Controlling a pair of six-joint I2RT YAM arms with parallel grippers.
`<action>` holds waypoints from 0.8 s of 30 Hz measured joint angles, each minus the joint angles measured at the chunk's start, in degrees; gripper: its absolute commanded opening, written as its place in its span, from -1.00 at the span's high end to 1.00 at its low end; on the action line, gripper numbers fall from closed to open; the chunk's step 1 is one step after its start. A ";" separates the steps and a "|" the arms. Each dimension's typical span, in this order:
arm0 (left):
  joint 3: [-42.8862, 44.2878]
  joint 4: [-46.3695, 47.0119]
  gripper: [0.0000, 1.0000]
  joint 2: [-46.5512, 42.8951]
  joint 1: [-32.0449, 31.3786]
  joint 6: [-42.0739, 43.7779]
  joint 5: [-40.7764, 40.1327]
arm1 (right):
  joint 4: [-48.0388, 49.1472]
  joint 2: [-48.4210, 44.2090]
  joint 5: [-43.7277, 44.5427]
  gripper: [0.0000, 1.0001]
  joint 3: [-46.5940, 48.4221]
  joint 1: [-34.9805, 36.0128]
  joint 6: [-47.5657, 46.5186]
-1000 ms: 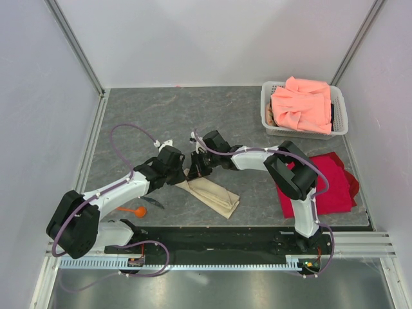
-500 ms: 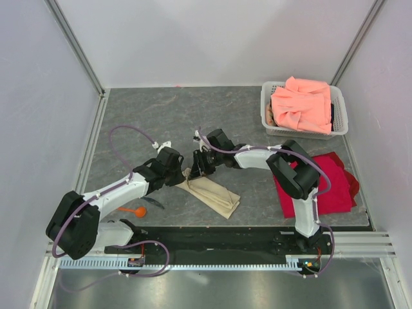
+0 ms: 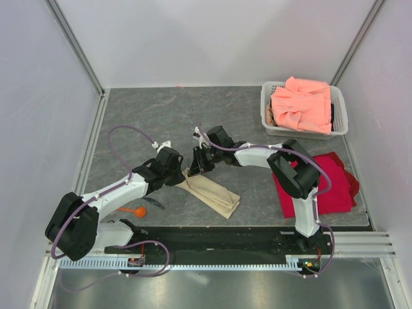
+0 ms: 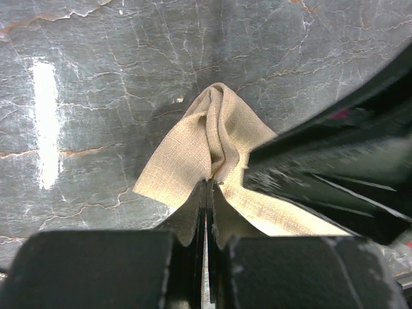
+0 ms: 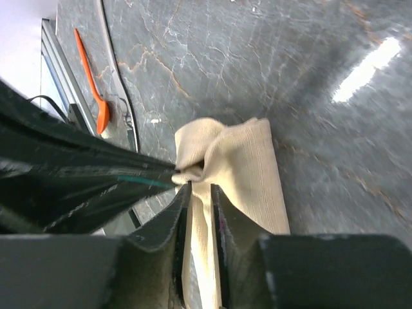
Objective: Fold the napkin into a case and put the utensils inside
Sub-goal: Stuff the top corner of the smaller-rectangle-folded napkin into the folded napkin.
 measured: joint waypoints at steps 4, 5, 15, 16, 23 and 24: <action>0.00 -0.02 0.96 -0.07 0.00 0.00 0.00 | 2.71 3.06 -0.83 0.70 1.03 0.94 2.14; 0.00 -0.04 0.96 -0.07 0.00 0.00 -0.02 | 3.89 3.89 -1.03 0.70 1.03 1.38 3.13; 0.22 -0.02 0.96 0.94 0.26 0.02 -0.07 | 14.36 8.20 -3.08 0.71 -1.60 2.54 9.97; 0.24 0.00 0.96 1.05 0.26 0.02 -0.07 | 14.45 7.91 -3.45 0.67 -2.03 1.97 10.05; 0.22 0.22 0.96 1.03 0.26 0.02 -0.04 | 10.25 2.73 -3.69 0.52 -4.02 -1.44 8.33; 0.24 0.22 0.96 1.03 0.26 0.02 -0.02 | 9.79 2.03 -3.54 0.53 -4.02 -1.60 7.93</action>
